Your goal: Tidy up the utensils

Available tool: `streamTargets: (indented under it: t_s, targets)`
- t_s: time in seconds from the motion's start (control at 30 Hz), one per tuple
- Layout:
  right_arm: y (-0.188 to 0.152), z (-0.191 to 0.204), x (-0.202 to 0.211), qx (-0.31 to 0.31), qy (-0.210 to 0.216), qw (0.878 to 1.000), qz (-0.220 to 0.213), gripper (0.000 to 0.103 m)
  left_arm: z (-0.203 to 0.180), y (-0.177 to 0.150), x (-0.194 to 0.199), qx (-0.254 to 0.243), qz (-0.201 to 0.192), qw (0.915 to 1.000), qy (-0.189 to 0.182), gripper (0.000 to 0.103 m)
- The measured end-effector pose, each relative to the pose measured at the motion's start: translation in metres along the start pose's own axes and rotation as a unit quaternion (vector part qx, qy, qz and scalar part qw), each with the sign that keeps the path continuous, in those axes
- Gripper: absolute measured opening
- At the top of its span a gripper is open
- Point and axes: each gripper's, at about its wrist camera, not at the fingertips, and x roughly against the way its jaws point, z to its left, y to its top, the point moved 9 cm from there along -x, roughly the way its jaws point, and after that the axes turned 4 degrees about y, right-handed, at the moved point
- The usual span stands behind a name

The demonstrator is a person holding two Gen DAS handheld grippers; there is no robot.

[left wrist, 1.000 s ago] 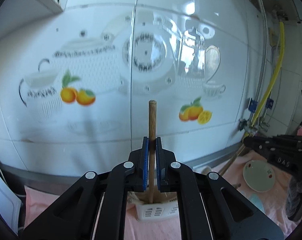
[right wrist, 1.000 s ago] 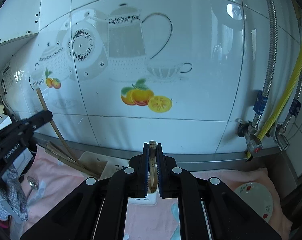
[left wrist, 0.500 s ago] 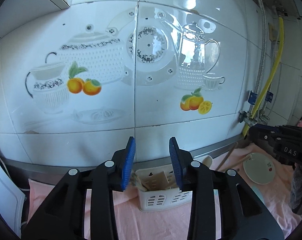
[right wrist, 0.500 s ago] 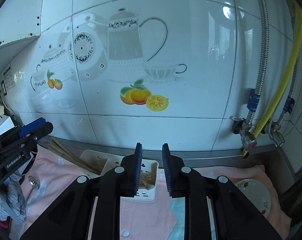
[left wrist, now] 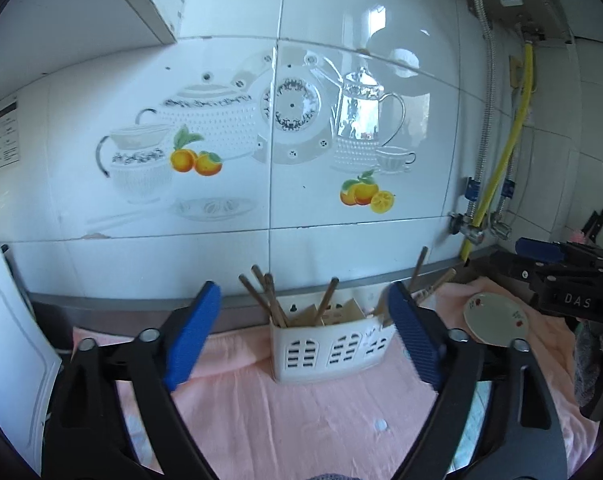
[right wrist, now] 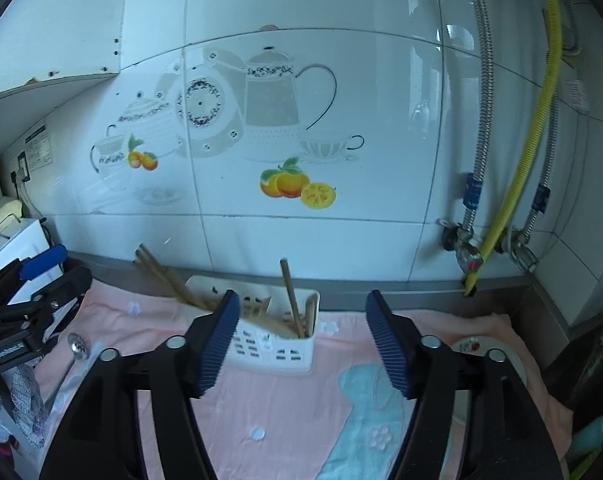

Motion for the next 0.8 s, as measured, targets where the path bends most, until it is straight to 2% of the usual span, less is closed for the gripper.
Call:
streamTargets:
  t_s: [0.1,0.37,0.5,0.7,0.8]
  targets:
    - [-0.014,0.004,0.017,0.005,-0.004,1.0,-0.006,0.073,0.004,-0.011,0.022,0.003,-0.004,0.9999,0.012,0.096]
    - [-0.052,0.021,0.053,0.033,-0.031,0.999,-0.017,0.091,0.019,-0.041,0.063,0.019,0.001,0.9995,0.025,0.098]
    - [-0.071,0.029,0.069,0.032,-0.037,0.999,-0.021,0.094,0.02,-0.058,0.079,0.017,0.014,0.9993,0.03,0.098]
    - [-0.093,0.032,0.089,0.029,-0.046,0.998,-0.021,0.095,0.021,-0.079,0.109,0.007,0.015,0.9989,0.045,0.098]
    - [-0.108,0.034,0.098,0.029,-0.046,0.998,-0.011,0.096,0.022,-0.089,0.119,0.014,0.018,0.9989,0.04,0.098]
